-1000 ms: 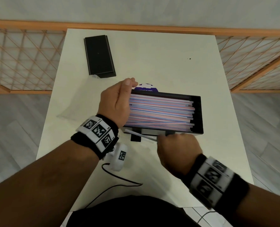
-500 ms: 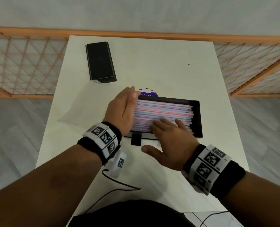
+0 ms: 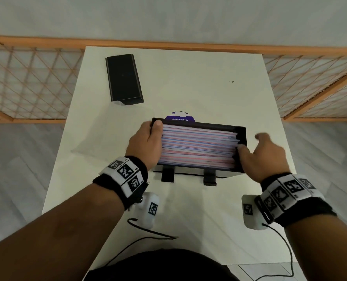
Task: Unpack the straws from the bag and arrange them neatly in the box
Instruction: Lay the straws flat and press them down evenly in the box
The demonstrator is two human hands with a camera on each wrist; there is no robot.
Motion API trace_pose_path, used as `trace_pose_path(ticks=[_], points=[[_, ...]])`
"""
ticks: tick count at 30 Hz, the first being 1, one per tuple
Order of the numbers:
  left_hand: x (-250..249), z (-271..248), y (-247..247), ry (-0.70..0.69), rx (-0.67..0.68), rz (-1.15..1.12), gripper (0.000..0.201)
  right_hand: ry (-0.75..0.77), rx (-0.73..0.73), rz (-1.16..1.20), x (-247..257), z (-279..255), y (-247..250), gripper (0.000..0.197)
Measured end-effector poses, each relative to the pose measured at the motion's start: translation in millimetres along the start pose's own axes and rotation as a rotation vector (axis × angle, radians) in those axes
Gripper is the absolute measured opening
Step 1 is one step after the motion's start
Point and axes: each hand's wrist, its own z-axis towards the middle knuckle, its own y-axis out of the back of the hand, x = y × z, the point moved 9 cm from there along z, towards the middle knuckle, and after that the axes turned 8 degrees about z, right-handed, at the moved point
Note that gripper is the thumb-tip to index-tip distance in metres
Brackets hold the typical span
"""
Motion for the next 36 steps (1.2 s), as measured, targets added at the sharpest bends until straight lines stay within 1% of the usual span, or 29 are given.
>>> trace_pose_path(ticks=[1, 2, 4, 6, 8, 9, 10, 12, 14, 15, 16, 18, 19, 21, 23, 25, 29, 32, 33, 34, 35, 36], points=[[-0.7, -1.8, -3.6, 0.018, 0.032, -0.015, 0.052, -0.046, 0.093, -0.015, -8.2, 1.5, -12.4, 0.038], [-1.1, -3.0, -6.4, 0.036, 0.055, -0.021, 0.055, -0.036, 0.15, -0.012, -9.2, 1.1, -23.0, 0.031], [-1.5, -0.5, -7.0, 0.079, 0.069, -0.018, 0.059, 0.007, 0.15, 0.036, -2.7, 2.3, -29.7, 0.023], [0.3, 5.7, -0.9, 0.114, 0.037, -0.04, 0.064, 0.039, 0.093, 0.075, 11.7, 6.8, -13.2, 0.023], [1.5, 11.7, 4.6, 0.125, 0.026, -0.152, 0.081, 0.109, 0.0, 0.08, 34.1, 11.4, 20.4, 0.022], [-0.7, 14.5, 7.6, 0.117, 0.017, -0.242, 0.092, 0.166, -0.055, 0.072, 48.8, 11.7, 39.9, 0.022], [1.6, 20.1, 7.4, 0.101, 0.005, -0.33, 0.098, 0.227, -0.115, 0.064, 65.7, 7.8, 57.6, 0.023], [13.8, 37.3, 6.3, 0.117, -0.033, -0.41, 0.098, 0.369, -0.216, 0.061, 105.1, -5.5, 79.9, 0.028], [26.8, 49.6, 7.0, 0.183, -0.051, -0.426, 0.105, 0.514, -0.215, 0.028, 140.8, -19.3, 78.4, 0.031], [22.7, 48.8, 11.9, 0.195, -0.065, -0.414, 0.106, 0.523, -0.201, 0.016, 148.1, -19.2, 75.5, 0.03], [14.8, 48.0, 17.0, 0.196, -0.075, -0.397, 0.103, 0.498, -0.195, 0.02, 148.5, -13.2, 74.4, 0.031], [-6.7, 36.8, 32.5, 0.162, -0.092, -0.334, 0.087, 0.434, -0.178, 0.014, 139.6, -0.6, 71.1, 0.033], [-11.0, 33.8, 37.3, 0.156, -0.103, -0.283, 0.077, 0.407, -0.162, 0.019, 133.9, 4.3, 68.2, 0.031], [-9.9, 33.3, 37.8, 0.16, -0.116, -0.219, 0.069, 0.352, -0.145, 0.042, 121.7, 13.2, 59.8, 0.022], [-9.1, 31.1, 33.8, 0.158, -0.11, -0.183, 0.065, 0.279, -0.102, 0.048, 105.8, 20.8, 43.9, 0.016], [-4.5, 30.4, 27.2, 0.17, -0.095, -0.125, 0.063, 0.212, -0.023, 0.074, 85.1, 30.8, 22.0, 0.014], [-4.6, 29.0, 12.6, 0.15, -0.02, 0.029, 0.064, 0.07, 0.139, 0.172, 44.0, 39.4, -17.4, 0.01], [-4.9, 30.1, 6.6, 0.129, 0.033, 0.149, 0.064, -0.013, 0.228, 0.198, 26.5, 39.2, -32.6, 0.013], [-5.8, 30.0, 9.5, 0.12, 0.022, 0.186, 0.063, -0.007, 0.226, 0.171, 24.7, 39.6, -32.1, 0.018], [-8.9, 30.7, 17.0, 0.094, -0.031, 0.22, 0.06, 0.024, 0.18, 0.129, 26.5, 40.3, -25.4, 0.025], [-16.1, 29.5, 28.8, 0.048, -0.119, 0.238, 0.054, 0.077, 0.091, 0.096, 32.5, 41.3, -13.8, 0.031], [-25.7, 28.4, 40.4, -0.014, -0.213, 0.225, 0.046, 0.142, -0.007, 0.099, 43.5, 39.9, 0.8, 0.032]])
